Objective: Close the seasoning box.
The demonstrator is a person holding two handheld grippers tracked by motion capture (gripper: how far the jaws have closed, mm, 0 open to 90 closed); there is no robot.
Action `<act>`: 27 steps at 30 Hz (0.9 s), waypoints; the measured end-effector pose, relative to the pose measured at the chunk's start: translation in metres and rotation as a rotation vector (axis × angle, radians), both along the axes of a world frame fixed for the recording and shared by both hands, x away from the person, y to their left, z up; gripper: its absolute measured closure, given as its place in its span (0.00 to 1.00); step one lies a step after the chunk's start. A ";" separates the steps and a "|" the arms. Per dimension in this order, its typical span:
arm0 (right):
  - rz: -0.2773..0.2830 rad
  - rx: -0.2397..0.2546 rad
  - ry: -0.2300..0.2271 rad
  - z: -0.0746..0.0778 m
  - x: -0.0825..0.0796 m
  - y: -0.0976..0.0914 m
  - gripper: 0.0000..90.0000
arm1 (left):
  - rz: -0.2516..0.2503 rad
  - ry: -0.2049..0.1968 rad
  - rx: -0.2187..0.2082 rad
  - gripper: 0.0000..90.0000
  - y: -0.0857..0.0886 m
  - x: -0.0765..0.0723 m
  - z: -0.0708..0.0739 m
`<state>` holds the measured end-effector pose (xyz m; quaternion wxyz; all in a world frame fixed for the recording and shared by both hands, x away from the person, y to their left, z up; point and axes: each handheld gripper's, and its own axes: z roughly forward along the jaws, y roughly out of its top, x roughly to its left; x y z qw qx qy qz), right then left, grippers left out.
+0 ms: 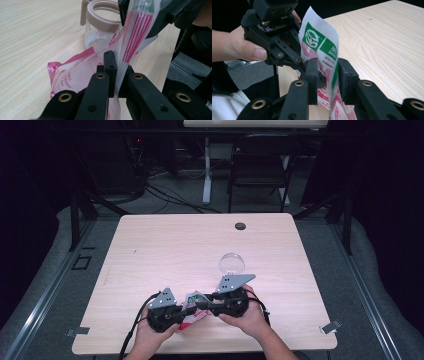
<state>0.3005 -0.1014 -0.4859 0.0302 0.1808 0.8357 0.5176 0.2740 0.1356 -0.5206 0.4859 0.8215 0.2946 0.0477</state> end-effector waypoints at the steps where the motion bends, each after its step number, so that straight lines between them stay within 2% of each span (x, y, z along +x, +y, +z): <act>1: 0.000 -0.001 0.000 0.000 0.000 0.000 0.83 | 0.005 0.004 -0.003 1.00 0.000 0.000 0.000; 4: 0.000 -0.006 -0.011 0.000 0.000 -0.001 0.93 | 0.011 0.003 0.004 1.00 0.000 0.000 0.000; 8: 0.003 -0.014 -0.017 0.000 -0.002 -0.001 0.99 | 0.015 0.007 0.004 1.00 -0.001 0.000 0.000; 13: 0.006 -0.010 0.000 0.000 -0.001 -0.002 1.00 | 0.013 0.008 0.006 1.00 -0.001 0.000 0.000; 21: 0.000 -0.008 0.001 0.000 -0.001 -0.002 0.98 | 0.018 0.020 -0.010 1.00 0.000 0.001 -0.001; 27: 0.010 0.021 0.009 0.000 0.001 -0.007 0.98 | 0.024 0.027 -0.024 1.00 0.003 0.002 -0.001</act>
